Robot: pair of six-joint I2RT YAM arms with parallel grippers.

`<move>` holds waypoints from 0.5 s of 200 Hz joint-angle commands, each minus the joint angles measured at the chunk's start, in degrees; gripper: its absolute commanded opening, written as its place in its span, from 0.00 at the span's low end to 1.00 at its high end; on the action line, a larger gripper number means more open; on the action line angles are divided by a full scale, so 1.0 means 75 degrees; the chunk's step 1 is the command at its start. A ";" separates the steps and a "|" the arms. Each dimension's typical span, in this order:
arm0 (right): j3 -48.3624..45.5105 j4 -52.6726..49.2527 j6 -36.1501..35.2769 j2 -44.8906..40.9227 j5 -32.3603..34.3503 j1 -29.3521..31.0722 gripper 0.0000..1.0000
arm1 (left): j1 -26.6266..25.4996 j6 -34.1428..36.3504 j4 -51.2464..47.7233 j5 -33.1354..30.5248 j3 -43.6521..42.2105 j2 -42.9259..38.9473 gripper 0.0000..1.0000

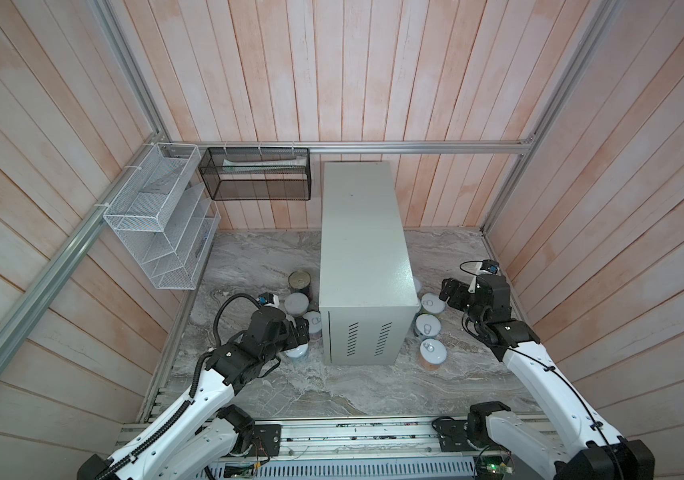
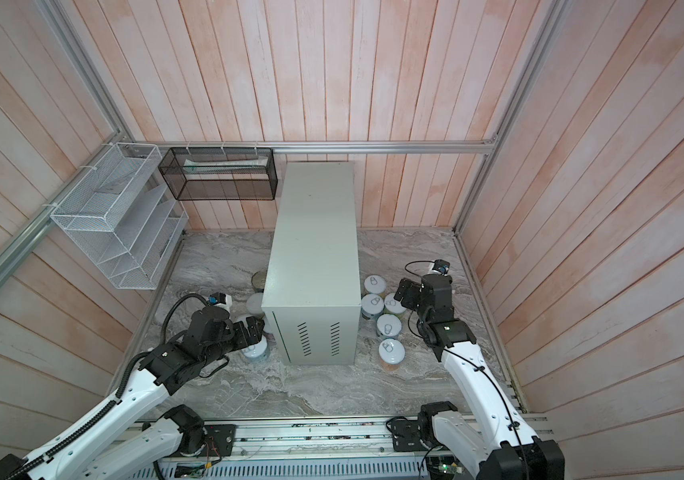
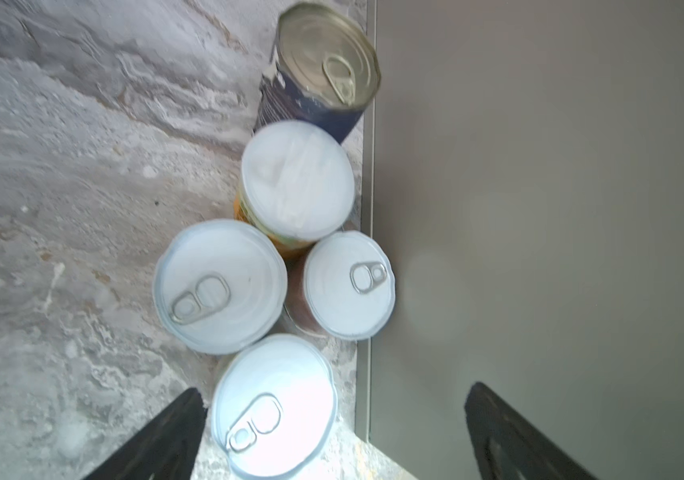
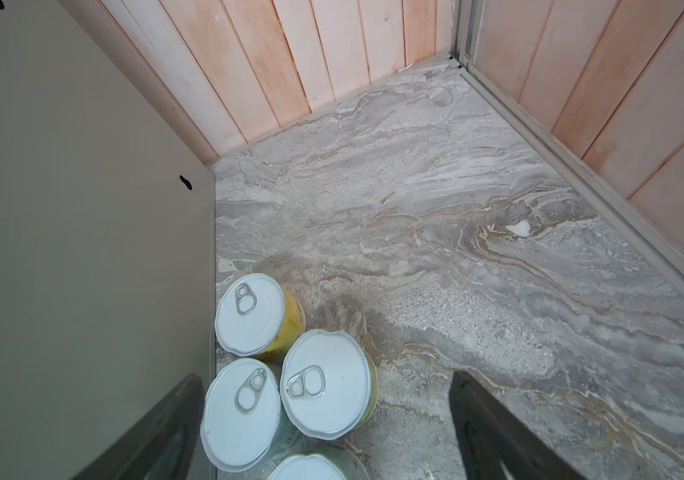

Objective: Place and organize the canned foods onto the counter

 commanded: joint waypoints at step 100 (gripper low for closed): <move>-0.0235 0.0074 0.0278 0.0172 -0.0809 -0.0013 0.98 | -0.1333 -0.1867 -0.0314 -0.1780 -0.0851 0.0539 1.00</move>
